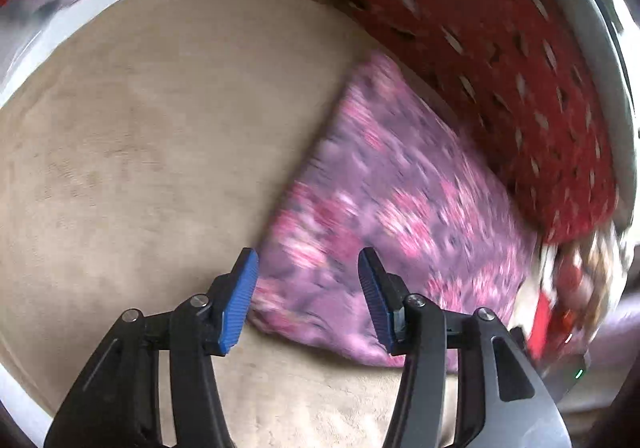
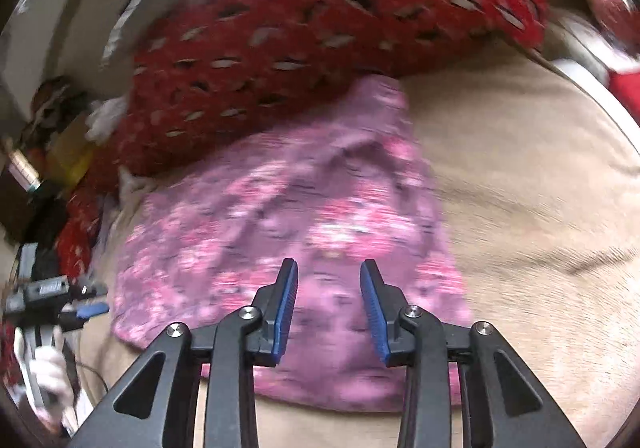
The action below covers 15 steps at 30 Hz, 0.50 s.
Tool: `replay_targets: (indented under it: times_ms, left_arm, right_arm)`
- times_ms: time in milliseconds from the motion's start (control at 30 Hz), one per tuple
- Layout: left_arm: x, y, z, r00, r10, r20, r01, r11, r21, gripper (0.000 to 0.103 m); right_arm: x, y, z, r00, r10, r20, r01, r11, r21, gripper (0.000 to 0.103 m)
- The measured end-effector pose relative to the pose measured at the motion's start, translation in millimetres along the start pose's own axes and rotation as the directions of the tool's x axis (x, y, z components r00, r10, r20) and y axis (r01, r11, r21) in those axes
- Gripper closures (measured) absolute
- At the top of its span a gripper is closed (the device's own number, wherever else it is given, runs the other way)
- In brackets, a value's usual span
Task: Fold small clothes
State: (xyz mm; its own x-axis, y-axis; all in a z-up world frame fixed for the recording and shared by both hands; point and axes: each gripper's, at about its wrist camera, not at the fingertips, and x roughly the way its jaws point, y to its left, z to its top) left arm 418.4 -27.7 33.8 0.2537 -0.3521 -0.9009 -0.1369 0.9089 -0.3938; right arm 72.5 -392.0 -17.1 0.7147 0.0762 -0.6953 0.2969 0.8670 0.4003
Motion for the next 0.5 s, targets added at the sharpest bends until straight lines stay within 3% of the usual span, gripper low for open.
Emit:
replay_targets:
  times_ms: [100, 267, 300, 400, 467, 500]
  left_arm:
    - [8.2, 12.4, 9.0, 0.999, -0.039, -0.029, 0.037, 0.996, -0.081, 0.053]
    - [24.9, 1.1, 26.0, 0.998, -0.044, -0.052, 0.043, 0.999, -0.031, 0.052]
    - [26.8, 0.3, 27.9, 0.998, -0.039, -0.054, 0.038, 0.999, -0.021, 0.052]
    - [37.1, -5.2, 38.6, 0.999, 0.003, -0.040, -0.002, 1.000, 0.011, 0.052]
    - [43.0, -2.9, 43.4, 0.999, 0.016, -0.050, -0.015, 1.000, 0.019, 0.051]
    - [46.0, -2.3, 44.7, 0.998, 0.004, -0.062, -0.003, 1.000, 0.021, 0.049]
  right_arm:
    - [12.5, 25.4, 7.8, 1.000, 0.023, -0.006, -0.023, 0.999, -0.045, 0.068]
    - [42.1, 73.4, 29.1, 0.999, 0.043, -0.012, -0.044, 0.991, -0.127, 0.067]
    - [46.9, 81.9, 29.5, 0.999, 0.040, -0.008, -0.041, 0.988, -0.148, 0.064]
    - [77.6, 100.4, 21.9, 0.999, 0.001, -0.032, -0.008, 0.973, -0.232, 0.033]
    - [111.5, 105.1, 4.8, 0.990, -0.104, -0.096, 0.068, 0.944, -0.321, 0.031]
    - [107.9, 111.7, -2.1, 0.993, -0.115, -0.021, 0.099, 0.920, -0.378, 0.031]
